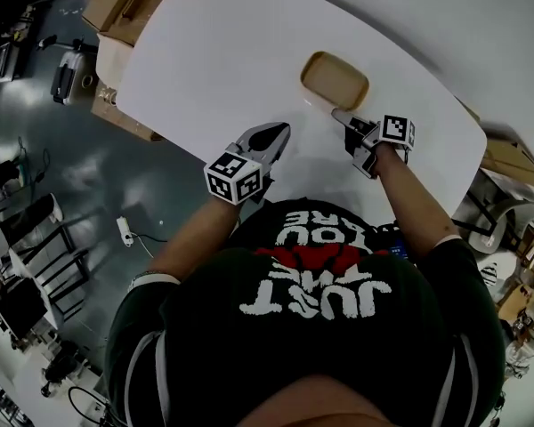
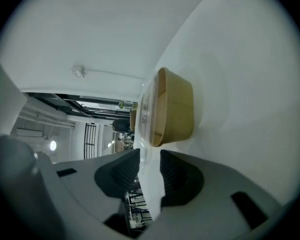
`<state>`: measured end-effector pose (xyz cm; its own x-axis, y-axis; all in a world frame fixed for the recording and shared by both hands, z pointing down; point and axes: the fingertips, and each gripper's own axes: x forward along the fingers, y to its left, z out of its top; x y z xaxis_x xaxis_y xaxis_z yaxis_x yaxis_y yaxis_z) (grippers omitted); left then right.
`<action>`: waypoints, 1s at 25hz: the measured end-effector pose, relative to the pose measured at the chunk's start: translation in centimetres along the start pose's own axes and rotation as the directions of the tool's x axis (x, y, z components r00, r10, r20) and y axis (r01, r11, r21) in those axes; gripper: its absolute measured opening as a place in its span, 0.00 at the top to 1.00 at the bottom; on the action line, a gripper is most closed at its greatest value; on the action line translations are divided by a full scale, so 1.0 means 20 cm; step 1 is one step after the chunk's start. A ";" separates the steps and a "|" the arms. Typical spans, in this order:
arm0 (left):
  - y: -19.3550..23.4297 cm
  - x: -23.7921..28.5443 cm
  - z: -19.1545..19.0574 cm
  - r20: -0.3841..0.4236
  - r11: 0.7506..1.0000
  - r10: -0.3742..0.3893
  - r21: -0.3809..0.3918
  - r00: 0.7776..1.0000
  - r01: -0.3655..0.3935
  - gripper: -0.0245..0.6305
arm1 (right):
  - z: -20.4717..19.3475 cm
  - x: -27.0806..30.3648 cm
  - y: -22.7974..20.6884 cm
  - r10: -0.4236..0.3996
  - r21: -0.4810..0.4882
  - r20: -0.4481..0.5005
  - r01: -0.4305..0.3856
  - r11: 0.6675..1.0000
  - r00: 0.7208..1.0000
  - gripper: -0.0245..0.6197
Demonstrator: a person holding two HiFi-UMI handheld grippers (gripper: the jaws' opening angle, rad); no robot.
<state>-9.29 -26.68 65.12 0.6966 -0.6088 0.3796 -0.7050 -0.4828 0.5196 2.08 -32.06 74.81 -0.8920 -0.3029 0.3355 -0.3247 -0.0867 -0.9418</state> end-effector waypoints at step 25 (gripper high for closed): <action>-0.10 -0.08 0.18 0.084 0.999 -0.012 0.051 0.996 0.008 0.95 | 0.13 -0.22 0.50 0.160 -0.148 0.075 -0.148 0.978 0.984 0.91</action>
<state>-9.51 -26.90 60.73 0.6918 -0.6533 0.3076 -0.7051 -0.5192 0.4830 3.66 -34.07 63.80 -0.9064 -0.3832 0.1777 -0.2320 0.1002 -0.9675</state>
